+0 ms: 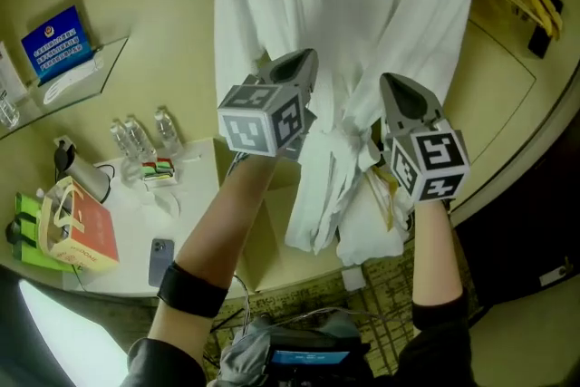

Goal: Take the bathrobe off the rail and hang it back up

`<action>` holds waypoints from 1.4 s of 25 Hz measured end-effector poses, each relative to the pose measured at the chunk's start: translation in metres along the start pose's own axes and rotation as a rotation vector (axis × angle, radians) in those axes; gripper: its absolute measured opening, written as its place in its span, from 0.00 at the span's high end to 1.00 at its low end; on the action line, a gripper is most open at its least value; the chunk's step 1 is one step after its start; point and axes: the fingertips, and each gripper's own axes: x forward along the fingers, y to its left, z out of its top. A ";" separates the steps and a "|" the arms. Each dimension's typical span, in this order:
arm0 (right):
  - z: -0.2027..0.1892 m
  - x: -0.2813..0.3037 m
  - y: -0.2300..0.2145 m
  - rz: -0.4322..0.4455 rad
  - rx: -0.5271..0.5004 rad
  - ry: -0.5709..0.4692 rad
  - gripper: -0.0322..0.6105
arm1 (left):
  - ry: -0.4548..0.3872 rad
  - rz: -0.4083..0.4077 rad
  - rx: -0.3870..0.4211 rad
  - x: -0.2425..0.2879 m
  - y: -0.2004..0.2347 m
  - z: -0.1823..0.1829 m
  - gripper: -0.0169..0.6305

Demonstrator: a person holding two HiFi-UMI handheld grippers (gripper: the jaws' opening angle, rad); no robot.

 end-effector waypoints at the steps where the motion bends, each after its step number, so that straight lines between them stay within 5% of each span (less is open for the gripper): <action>1: -0.019 -0.009 0.011 0.019 0.016 0.029 0.91 | 0.030 0.028 0.024 -0.016 0.000 -0.021 0.97; 8: -0.154 -0.092 0.079 0.176 0.154 0.197 0.91 | 0.245 0.210 0.196 -0.146 -0.028 -0.136 0.97; 11: -0.193 -0.124 0.100 0.243 0.184 0.248 0.91 | 0.308 0.321 0.202 -0.198 -0.030 -0.172 0.97; 20: -0.250 -0.207 0.133 0.295 0.283 0.322 0.91 | 0.428 0.546 0.144 -0.326 -0.066 -0.235 0.97; 35: -0.307 -0.305 0.123 0.276 0.320 0.414 0.91 | 0.478 0.655 0.101 -0.422 -0.123 -0.275 0.97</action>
